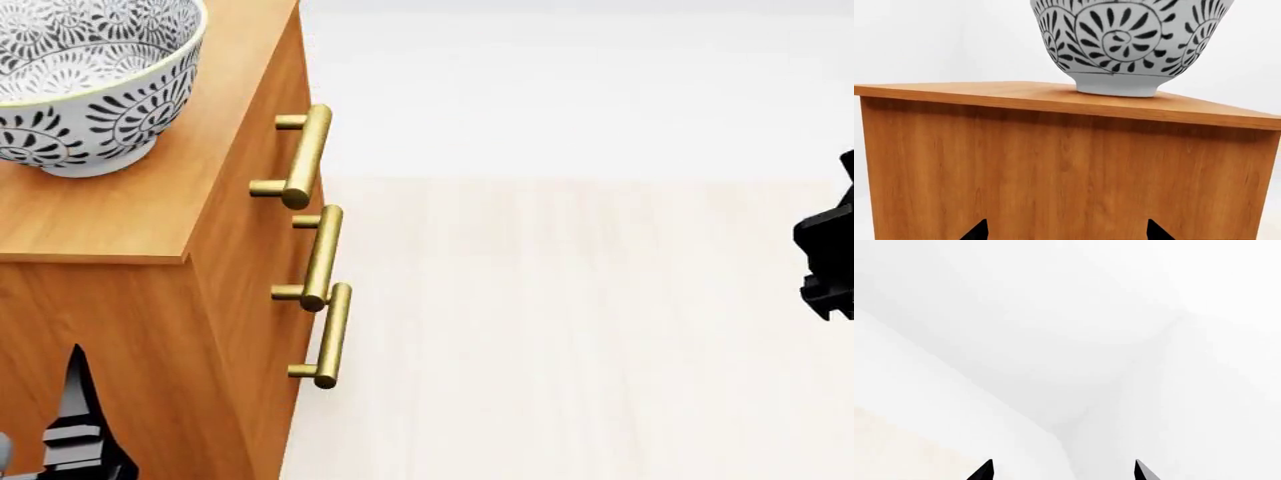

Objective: Close the top drawer of the cabinet and put the bowl on top of it.

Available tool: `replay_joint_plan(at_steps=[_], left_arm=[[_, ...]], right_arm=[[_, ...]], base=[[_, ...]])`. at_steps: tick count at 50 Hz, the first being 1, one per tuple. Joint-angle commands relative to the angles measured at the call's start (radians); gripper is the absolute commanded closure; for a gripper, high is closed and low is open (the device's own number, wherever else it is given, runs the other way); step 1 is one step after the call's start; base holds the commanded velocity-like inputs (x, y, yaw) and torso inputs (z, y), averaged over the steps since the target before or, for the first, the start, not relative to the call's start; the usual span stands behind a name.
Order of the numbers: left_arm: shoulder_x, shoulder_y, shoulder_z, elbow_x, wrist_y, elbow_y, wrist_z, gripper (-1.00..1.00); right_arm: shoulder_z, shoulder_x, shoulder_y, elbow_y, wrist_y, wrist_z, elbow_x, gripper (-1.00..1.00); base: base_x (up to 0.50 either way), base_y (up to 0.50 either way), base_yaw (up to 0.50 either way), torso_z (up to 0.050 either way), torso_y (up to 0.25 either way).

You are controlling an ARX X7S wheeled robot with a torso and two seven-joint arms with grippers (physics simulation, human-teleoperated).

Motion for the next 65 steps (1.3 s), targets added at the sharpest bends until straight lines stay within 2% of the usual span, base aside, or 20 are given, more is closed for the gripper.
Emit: replay_joint_plan(at_steps=[1,19,38,65], left_arm=[[-0.001,-0.003,0.007,0.005,-0.001,-0.001,-0.004,-1.0],[-0.006,0.0,0.014,0.005,-0.004,0.013,-0.012,-1.0],[-0.012,0.004,0.011,-0.003,-0.011,0.038,-0.024,-1.0],[-0.041,0.033,-0.019,-0.026,-0.019,0.137,-0.053,-1.0]], right_arm=[[-0.082,0.107,-0.133,0.005,-0.104,0.03,-0.049,-1.0],[-0.162,0.222,-0.247,0.005,-0.258,0.055,-0.093,-1.0],[-0.201,0.243,-0.3,0.009,-0.345,0.075,-0.11,-1.0],[-0.151,0.251,-0.266,-0.094,-0.295,0.09,-0.113,-1.0]], base=[[0.0,0.0,0.0,0.0,0.0],[0.0,0.0,0.0,0.0,0.0],[0.0,0.0,0.0,0.0,0.0],[0.0,0.0,0.0,0.0,0.0]])
